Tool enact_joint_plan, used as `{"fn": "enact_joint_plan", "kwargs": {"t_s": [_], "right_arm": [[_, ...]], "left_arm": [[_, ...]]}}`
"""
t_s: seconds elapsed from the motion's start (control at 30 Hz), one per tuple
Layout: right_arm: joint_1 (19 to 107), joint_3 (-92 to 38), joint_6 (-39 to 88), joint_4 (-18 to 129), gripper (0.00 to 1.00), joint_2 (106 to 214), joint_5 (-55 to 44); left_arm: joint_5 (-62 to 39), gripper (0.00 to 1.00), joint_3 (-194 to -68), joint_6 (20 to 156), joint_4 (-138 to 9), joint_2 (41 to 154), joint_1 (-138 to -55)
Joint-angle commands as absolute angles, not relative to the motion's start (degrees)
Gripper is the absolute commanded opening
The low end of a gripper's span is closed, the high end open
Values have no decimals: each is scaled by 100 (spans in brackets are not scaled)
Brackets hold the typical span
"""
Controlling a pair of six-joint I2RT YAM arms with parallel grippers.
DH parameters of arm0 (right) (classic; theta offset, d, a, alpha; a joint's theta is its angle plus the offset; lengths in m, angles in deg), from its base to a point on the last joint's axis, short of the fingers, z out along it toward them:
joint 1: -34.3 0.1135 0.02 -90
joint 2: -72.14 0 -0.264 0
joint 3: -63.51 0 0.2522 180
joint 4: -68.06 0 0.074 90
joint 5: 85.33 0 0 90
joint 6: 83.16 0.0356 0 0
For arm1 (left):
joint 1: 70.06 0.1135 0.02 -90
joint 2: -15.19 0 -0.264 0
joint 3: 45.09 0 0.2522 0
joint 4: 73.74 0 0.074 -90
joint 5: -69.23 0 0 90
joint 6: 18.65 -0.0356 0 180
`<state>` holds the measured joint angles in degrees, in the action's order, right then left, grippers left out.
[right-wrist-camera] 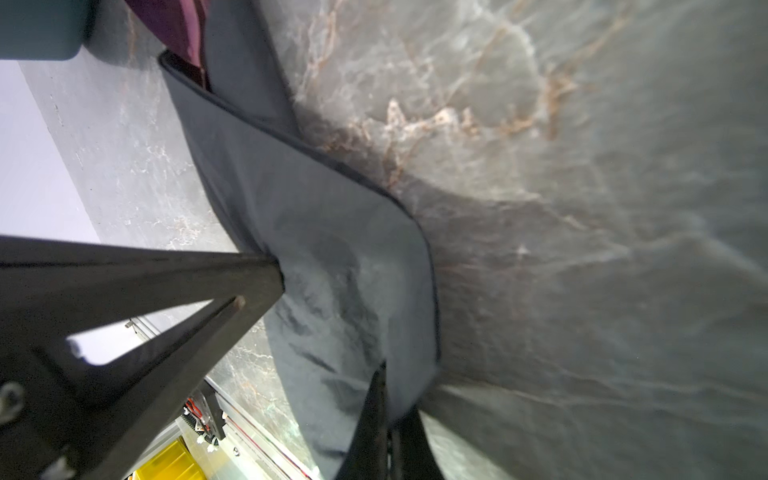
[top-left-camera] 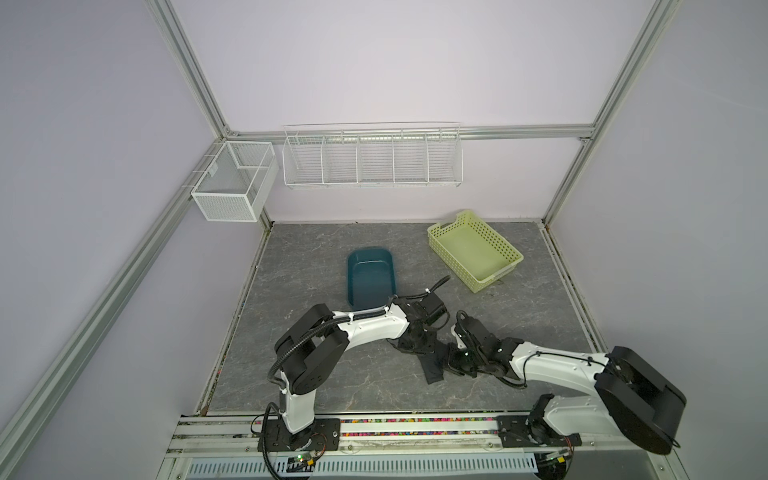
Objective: Place the utensils on the paper napkin and roll it up
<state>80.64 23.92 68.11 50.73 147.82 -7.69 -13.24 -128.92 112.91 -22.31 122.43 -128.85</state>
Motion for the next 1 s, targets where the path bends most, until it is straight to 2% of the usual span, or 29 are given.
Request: {"fn": "enact_joint_plan", "kwargs": {"t_s": [0.0, 0.43, 0.53, 0.7, 0.97], "right_arm": [[8116, 2461, 6838, 4412, 6, 14893, -623], [8081, 1988, 6404, 2520, 29, 13779, 96], [8085, 1784, 6321, 2370, 29, 13497, 168], [8085, 1643, 6154, 3073, 29, 13197, -205], [8077, 1134, 5654, 3402, 22, 14134, -837]], "left_arm": [[-1393, 0, -12707, 11380, -2279, 12318, -12895], [-1399, 0, -12670, 11372, -2267, 12394, -12895], [-1392, 0, -12670, 11374, -2278, 12398, -12895], [-1389, 0, -12688, 11376, -2271, 12387, -12895], [-1374, 0, -12732, 11388, -2271, 12384, -12895]]}}
